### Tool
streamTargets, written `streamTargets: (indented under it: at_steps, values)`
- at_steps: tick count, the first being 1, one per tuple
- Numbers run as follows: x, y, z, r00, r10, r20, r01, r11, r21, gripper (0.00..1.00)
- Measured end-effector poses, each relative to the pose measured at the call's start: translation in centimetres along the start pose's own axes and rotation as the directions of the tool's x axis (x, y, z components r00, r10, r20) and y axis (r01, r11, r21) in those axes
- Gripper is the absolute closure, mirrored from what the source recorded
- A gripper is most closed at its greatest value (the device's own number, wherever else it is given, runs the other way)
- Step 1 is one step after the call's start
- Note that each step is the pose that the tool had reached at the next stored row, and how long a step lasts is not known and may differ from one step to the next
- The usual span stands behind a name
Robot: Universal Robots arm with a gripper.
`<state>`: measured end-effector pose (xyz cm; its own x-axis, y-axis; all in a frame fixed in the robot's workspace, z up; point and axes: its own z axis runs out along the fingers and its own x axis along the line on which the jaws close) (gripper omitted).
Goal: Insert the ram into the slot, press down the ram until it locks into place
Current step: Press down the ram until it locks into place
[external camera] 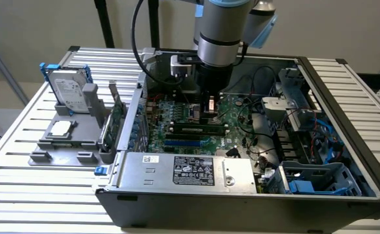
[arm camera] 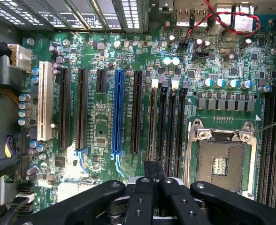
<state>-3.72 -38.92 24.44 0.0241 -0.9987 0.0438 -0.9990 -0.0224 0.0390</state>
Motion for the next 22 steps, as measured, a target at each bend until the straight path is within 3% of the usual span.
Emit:
streamTargets:
  at_steps: [9,22]
  values:
    - [-0.1,0.26,0.30,1.0000,0.000,0.0000,0.000,1.0000,0.0000,0.89]
    - [-0.3,0.26,1.73,1.0000,0.000,-0.0005,0.000,1.0000,-0.0003,0.89]
